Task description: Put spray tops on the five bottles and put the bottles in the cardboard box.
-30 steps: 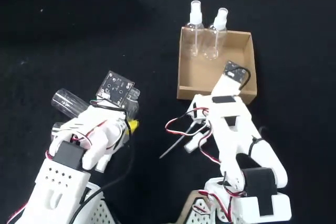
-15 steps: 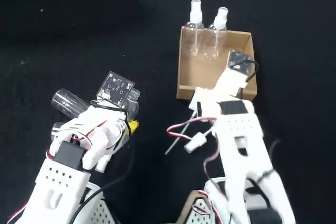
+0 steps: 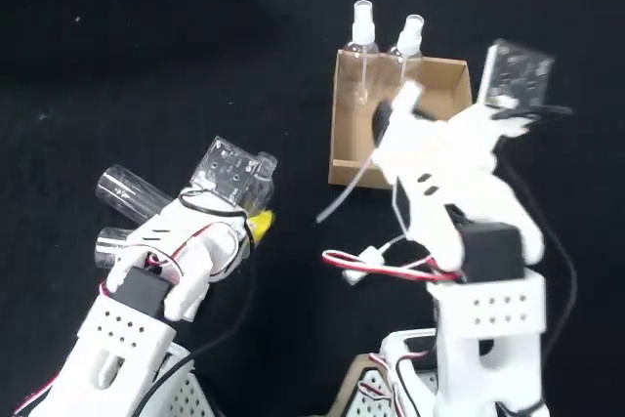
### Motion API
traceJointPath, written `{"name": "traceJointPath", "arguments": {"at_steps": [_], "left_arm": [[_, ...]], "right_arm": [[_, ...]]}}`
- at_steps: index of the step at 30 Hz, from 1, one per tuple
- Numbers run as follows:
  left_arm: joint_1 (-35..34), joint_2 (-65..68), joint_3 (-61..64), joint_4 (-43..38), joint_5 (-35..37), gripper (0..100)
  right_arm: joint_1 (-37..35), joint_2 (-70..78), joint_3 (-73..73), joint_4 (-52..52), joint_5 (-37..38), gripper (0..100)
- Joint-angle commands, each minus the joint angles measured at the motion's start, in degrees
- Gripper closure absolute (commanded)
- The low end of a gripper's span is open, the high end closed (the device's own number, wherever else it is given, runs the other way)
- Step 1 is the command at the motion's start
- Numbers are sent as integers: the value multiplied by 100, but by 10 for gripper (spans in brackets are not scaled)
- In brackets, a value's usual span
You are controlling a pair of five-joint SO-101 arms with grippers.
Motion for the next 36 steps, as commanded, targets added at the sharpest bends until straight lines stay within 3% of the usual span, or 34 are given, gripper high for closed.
{"name": "traceJointPath", "arguments": {"at_steps": [1,5,11,18,24,26,36], "left_arm": [[127,-123,338,-1398,53,971],[136,-123,444,-1530,53,971],[154,-123,479,-1908,53,971],[110,-123,1332,-3947,18,971],[84,-123,2536,-6620,9,971],[127,-70,2554,-7138,9,971],[145,-114,2571,-7262,44,970]], "right_arm": [[-211,-180,-1024,26,70,988],[-598,-180,-1613,-35,633,988],[-818,4,-1543,-1178,1196,988],[-809,497,-1912,-1662,1380,988],[-985,523,-2316,-1670,1380,988],[-1178,523,-2316,-1688,1380,987],[-1749,523,-2466,-2057,2101,988]]}}
